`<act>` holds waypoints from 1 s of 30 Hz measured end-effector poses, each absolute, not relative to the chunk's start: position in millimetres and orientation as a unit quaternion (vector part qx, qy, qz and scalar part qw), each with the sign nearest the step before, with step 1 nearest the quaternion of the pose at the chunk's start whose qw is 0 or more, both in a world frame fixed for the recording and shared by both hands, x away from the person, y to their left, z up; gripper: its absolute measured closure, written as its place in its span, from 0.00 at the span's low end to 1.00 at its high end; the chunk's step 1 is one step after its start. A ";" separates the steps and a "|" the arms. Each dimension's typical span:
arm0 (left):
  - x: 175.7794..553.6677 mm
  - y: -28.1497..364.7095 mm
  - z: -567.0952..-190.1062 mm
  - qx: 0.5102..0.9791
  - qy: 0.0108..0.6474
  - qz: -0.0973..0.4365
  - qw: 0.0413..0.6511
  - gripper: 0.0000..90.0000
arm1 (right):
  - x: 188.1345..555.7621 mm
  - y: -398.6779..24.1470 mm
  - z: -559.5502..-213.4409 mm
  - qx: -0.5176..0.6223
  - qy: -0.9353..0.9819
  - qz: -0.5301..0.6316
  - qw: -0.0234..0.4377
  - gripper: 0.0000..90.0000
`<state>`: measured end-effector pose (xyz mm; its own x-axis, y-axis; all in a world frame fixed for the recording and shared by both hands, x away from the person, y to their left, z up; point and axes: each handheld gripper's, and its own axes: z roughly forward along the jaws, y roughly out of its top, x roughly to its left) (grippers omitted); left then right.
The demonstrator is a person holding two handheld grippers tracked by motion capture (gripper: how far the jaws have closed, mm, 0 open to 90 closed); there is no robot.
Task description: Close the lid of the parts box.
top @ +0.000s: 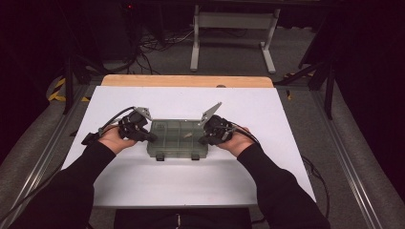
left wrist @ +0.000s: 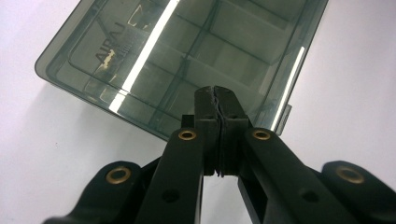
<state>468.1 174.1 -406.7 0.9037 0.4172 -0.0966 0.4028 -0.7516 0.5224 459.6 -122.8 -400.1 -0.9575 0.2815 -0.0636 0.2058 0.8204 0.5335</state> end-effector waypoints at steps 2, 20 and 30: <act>467.9 174.1 -406.7 0.936 0.219 0.014 0.275 0.99 | 459.4 -122.7 -400.1 0.127 0.952 0.270 0.071 1.00; 465.0 169.7 -409.4 0.944 0.205 0.031 0.255 1.00 | 455.7 -121.1 -403.5 0.123 0.955 0.257 0.087 1.00; 462.4 172.9 -402.4 0.931 0.217 0.033 0.291 0.78 | 454.3 -128.5 -394.8 0.138 0.943 0.288 0.099 0.75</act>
